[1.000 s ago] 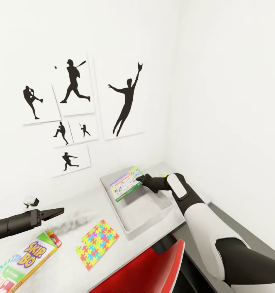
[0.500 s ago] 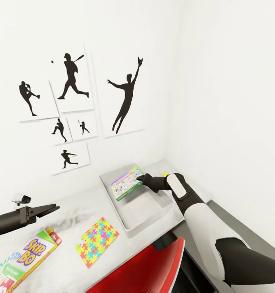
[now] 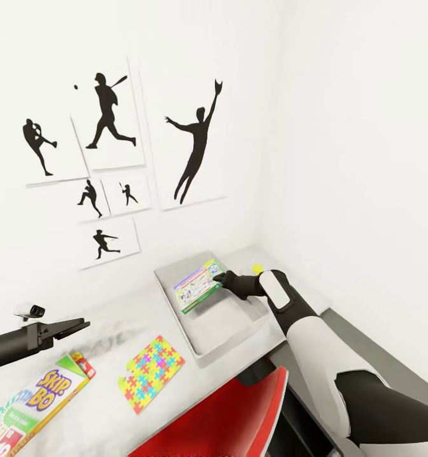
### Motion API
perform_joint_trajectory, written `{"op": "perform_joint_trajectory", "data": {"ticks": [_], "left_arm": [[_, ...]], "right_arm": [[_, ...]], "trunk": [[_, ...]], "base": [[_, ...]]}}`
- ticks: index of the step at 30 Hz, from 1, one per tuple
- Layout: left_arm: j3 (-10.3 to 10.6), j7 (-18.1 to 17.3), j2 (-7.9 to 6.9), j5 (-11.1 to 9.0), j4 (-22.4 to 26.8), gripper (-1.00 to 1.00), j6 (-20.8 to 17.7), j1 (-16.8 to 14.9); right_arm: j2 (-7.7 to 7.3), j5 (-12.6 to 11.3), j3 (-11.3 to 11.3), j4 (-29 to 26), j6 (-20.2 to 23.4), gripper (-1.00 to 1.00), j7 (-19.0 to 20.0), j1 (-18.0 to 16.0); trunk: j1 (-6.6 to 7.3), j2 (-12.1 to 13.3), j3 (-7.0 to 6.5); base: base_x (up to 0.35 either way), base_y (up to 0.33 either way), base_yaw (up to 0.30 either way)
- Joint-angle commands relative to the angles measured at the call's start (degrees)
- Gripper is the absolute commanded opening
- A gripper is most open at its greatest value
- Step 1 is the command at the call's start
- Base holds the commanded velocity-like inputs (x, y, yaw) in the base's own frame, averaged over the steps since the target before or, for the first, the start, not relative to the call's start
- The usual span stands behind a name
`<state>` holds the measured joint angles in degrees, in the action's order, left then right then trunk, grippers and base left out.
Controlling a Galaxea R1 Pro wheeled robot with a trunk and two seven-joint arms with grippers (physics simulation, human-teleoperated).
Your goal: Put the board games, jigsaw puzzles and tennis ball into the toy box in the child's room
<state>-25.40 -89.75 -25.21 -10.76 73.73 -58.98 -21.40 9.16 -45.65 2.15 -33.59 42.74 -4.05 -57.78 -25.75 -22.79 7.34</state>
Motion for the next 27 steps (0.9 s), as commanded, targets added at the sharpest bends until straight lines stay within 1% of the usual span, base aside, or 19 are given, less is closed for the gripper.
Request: {"op": "perform_joint_trajectory", "data": {"ticks": [1, 8, 10, 13, 16, 27], "left_arm": [[0.02, -0.25, 0.0, 0.07, 0.01, 1.0, -0.61, -0.04], [0.08, -0.25, 0.05, 0.12, 0.01, 1.0, -0.61, -0.04], [0.08, -0.25, 0.06, 0.12, 0.01, 1.0, -0.58, -0.04], [0.09, -0.25, 0.0, 0.13, 0.01, 1.0, -0.53, -0.04], [0.09, -0.25, -0.01, 0.13, 0.01, 1.0, -0.52, -0.04], [0.09, -0.25, 0.06, 0.13, 0.01, 1.0, -0.52, -0.04]], "right_arm": [[-0.02, -0.52, 0.13, -0.11, 0.1, -1.0, -0.43, -0.08], [0.02, -0.57, 0.2, -0.12, -1.36, -1.0, -0.41, -0.99], [0.03, -0.58, 0.68, -0.1, -1.61, -1.0, -0.42, -1.32], [0.06, -0.55, 2.28, -0.08, -2.09, -1.0, -0.43, -1.66], [0.07, -0.57, 2.89, -0.08, -2.48, -1.0, -0.43, -1.76], [0.15, -0.51, 3.28, -0.07, -3.13, -1.0, -0.37, -1.84]], "trunk": [[-0.03, -0.13, 0.22], [-0.03, -0.13, 0.88], [-0.03, -0.13, 1.07], [-0.03, -0.13, 1.35], [-0.03, -0.13, 1.63], [-0.03, -0.13, 2.66]], "base": [[0.0, 0.0, 0.0], [0.0, 0.0, 0.0], [0.0, 0.0, 0.0], [0.0, 0.0, 0.0], [0.0, 0.0, 0.0], [0.0, 0.0, 0.0]]}}
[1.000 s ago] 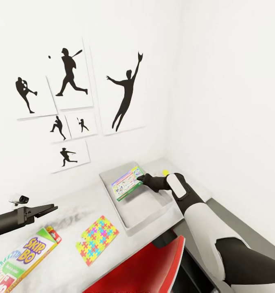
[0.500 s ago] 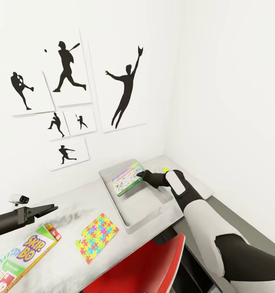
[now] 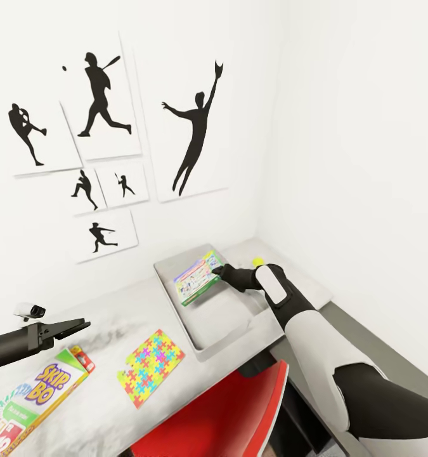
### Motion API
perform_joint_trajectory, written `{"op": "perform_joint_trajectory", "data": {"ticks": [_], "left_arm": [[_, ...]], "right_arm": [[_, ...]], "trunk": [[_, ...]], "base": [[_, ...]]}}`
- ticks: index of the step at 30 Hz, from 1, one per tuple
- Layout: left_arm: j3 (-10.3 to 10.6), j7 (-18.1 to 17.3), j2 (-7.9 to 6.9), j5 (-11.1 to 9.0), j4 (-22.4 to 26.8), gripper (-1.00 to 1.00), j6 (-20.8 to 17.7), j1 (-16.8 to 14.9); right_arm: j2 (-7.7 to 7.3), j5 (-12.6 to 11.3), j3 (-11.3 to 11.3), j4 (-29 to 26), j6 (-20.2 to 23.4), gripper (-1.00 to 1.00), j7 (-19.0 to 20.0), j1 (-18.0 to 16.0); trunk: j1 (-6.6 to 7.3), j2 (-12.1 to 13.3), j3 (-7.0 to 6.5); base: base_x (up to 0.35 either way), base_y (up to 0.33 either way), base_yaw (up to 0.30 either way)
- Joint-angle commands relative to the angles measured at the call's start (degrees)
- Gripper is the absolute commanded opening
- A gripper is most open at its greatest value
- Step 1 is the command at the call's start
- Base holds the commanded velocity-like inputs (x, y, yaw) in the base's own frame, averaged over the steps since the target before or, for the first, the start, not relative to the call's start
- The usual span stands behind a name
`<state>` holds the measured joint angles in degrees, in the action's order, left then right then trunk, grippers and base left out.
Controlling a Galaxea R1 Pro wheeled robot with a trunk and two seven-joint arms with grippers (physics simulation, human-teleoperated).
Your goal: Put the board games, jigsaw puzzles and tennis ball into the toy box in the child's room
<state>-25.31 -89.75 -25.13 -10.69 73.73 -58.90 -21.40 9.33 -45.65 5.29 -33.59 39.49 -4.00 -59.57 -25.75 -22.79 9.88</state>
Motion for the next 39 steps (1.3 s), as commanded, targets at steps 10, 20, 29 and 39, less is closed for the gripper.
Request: {"op": "perform_joint_trajectory", "data": {"ticks": [10, 20, 29, 39], "left_arm": [[0.08, -0.25, -0.01, 0.06, 0.01, 1.0, -0.52, -0.04], [0.09, -0.25, 0.05, 0.06, 0.01, 1.0, -0.52, -0.04], [0.09, -0.25, 0.08, 0.06, 0.01, 1.0, -0.47, -0.04], [0.09, -0.25, 0.08, 0.09, 0.01, 1.0, -0.43, -0.04]], "right_arm": [[0.67, -0.5, 0.95, -0.25, -0.02, -1.0, -0.4, -1.03], [0.67, -0.5, 3.5, -0.25, -0.11, -1.0, -0.4, -1.89], [0.67, -0.5, 3.65, -0.25, -0.11, -1.0, -0.4, -2.45], [0.67, -0.5, 3.67, -0.25, -0.13, -1.0, -0.4, -2.63]], "trunk": [[-0.03, -0.13, 1.06], [-0.03, -0.13, 2.0], [-0.03, -0.13, 2.84], [-0.03, -0.13, 3.78]], "base": [[0.0, 0.0, 0.0], [0.0, 0.0, 0.0], [0.0, 0.0, 0.0], [0.0, 0.0, 0.0]]}}
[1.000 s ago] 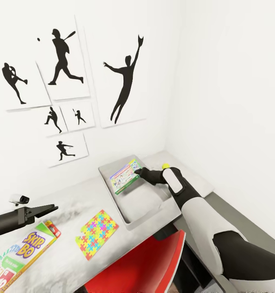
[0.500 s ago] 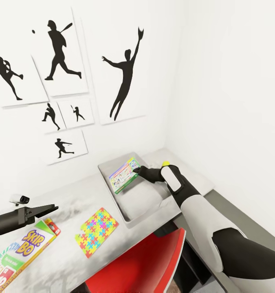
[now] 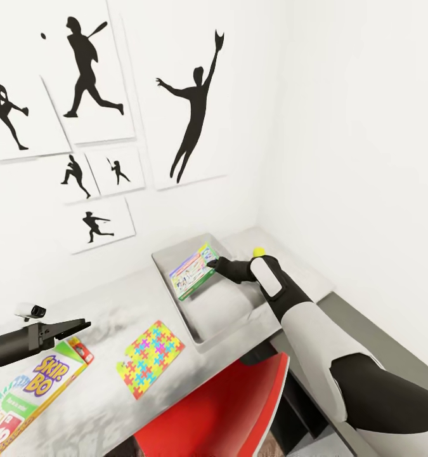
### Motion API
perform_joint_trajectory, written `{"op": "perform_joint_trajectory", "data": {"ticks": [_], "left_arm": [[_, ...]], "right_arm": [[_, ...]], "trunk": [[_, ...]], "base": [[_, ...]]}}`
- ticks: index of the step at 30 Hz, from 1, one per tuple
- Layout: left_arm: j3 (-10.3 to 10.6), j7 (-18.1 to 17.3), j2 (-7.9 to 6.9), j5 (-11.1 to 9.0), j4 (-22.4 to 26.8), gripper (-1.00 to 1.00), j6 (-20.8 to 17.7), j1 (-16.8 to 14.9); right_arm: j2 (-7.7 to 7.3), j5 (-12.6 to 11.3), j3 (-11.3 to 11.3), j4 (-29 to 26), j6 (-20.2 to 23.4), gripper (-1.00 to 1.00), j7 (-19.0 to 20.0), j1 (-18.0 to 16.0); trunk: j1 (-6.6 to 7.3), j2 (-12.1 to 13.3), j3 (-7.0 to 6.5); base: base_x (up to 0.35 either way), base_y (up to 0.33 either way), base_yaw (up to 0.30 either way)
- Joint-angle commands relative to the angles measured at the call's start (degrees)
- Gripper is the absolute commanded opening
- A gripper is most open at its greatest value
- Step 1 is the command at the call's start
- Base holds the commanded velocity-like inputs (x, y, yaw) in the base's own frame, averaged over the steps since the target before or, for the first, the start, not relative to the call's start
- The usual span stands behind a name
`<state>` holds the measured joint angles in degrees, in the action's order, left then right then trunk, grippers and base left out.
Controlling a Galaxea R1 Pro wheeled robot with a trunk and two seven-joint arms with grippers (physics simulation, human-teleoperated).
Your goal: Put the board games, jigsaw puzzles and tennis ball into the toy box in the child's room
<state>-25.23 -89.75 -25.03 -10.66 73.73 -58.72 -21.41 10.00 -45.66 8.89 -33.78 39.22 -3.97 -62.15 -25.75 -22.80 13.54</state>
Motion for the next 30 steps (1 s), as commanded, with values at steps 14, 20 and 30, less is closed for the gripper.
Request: {"op": "perform_joint_trajectory", "data": {"ticks": [14, 20, 30], "left_arm": [[0.0, -0.25, -0.02, 0.1, 0.01, 1.0, -0.55, -0.02], [0.0, -0.25, -0.02, 0.11, 0.01, 1.0, -0.52, -0.04], [0.0, -0.25, -0.02, 0.11, 0.01, 1.0, -0.52, -0.03]], "right_arm": [[0.0, -0.48, 0.15, -0.56, 0.07, -1.0, -0.42, -0.08], [0.0, -0.48, 0.22, -1.33, 0.07, -1.0, -0.36, -0.08], [0.0, -0.25, 0.25, -1.47, 0.03, -1.0, -0.34, -0.08]], "trunk": [[-0.03, -0.12, 1.32], [-0.03, -0.12, 1.4], [-0.03, -0.12, 1.41]], "base": [[0.0, 0.0, 0.0], [0.0, 0.0, 0.0], [0.0, 0.0, 0.0]]}}
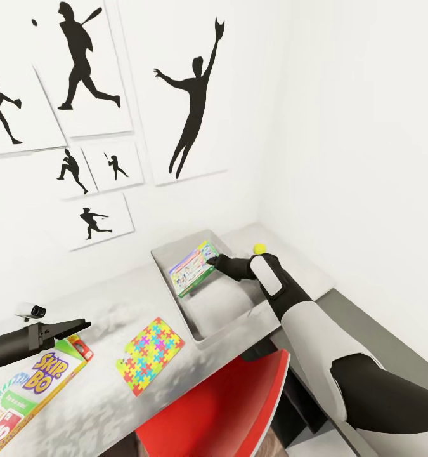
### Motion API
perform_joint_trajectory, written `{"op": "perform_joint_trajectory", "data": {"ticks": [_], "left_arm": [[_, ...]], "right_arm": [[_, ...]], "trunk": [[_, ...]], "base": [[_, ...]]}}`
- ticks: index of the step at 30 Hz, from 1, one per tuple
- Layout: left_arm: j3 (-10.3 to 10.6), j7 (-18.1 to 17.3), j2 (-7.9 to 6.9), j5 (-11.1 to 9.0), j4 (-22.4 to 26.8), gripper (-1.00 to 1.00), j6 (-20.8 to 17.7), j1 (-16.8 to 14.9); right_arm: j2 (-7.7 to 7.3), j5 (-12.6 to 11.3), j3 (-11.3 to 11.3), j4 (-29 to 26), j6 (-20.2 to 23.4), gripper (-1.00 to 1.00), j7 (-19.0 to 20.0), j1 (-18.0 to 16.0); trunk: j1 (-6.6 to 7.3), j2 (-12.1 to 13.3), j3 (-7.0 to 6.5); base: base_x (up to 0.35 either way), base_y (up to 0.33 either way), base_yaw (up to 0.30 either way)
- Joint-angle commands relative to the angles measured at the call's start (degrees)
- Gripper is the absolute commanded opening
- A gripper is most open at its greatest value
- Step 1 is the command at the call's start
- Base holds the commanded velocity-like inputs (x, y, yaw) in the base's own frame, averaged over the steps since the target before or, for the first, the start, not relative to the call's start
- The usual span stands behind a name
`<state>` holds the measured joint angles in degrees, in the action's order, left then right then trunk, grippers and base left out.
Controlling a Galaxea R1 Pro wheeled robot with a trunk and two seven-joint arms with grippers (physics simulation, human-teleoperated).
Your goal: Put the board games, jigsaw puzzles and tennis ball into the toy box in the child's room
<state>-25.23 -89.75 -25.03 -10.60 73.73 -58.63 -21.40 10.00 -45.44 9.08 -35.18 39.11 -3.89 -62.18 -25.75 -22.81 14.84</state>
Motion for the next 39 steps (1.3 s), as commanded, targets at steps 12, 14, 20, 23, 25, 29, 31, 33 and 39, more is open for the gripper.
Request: {"op": "perform_joint_trajectory", "data": {"ticks": [12, 14, 20, 23, 25, 29, 31, 33, 39], "left_arm": [[0.0, -0.25, -0.02, 0.04, 0.01, 1.0, -0.61, -0.05], [0.0, -0.25, -0.02, 0.05, 0.01, 1.0, -0.61, -0.05], [0.0, -0.25, -0.02, 0.06, 0.01, 1.0, -0.61, -0.05], [0.0, -0.25, -0.02, 0.06, 0.01, 1.0, -0.61, -0.05], [0.0, -0.25, -0.02, 0.06, 0.01, 1.0, -0.61, -0.05], [0.0, -0.25, -0.02, 0.06, 0.01, 1.0, -0.61, -0.05], [0.0, -0.25, -0.02, 0.06, 0.01, 1.0, -0.61, -0.05], [0.0, -0.25, -0.02, 0.06, 0.01, 1.0, -0.61, -0.04], [0.0, -0.25, -0.02, 0.06, 0.01, 1.0, -0.61, -0.05]], "right_arm": [[0.0, 6.08, -0.02, -0.06, -1.97, -1.0, -0.36, -0.05], [0.0, 6.16, -0.02, -0.06, -2.21, -1.0, -0.34, -0.05], [0.0, 6.23, -0.02, -0.06, -2.44, -1.0, -0.33, -0.05], [0.0, 6.24, -0.02, -0.03, -2.49, -1.0, -0.32, -0.05], [0.0, 6.24, -0.02, -0.03, -2.5, -1.0, -0.32, -0.05], [0.0, 6.27, -0.02, 0.02, -2.54, -1.0, -0.32, -0.05], [0.0, 6.3, -0.02, 0.02, -2.58, -1.0, -0.29, -0.06], [0.0, 6.32, -0.02, 0.02, -2.61, -1.0, -0.23, -0.05], [0.0, 6.33, -0.02, -0.09, -2.63, -1.0, -0.11, -0.05]], "trunk": [[-0.03, -0.11, 0.11], [-0.03, -0.11, 0.11], [-0.03, -0.11, 0.11], [-0.03, -0.11, 0.11], [-0.03, -0.11, 0.11], [-0.03, -0.11, 0.11], [-0.03, -0.11, 0.11], [-0.03, -0.11, 0.11], [-0.03, -0.11, 0.11]], "base": [[0.0, 0.0, 0.0], [0.0, 0.0, 0.0], [0.0, 0.0, 0.0], [0.0, 0.0, 0.0], [0.0, 0.0, 0.0], [0.0, 0.0, 0.0], [0.0, 0.0, 0.0], [0.0, 0.0, 0.0], [0.0, 0.0, 0.0]]}}
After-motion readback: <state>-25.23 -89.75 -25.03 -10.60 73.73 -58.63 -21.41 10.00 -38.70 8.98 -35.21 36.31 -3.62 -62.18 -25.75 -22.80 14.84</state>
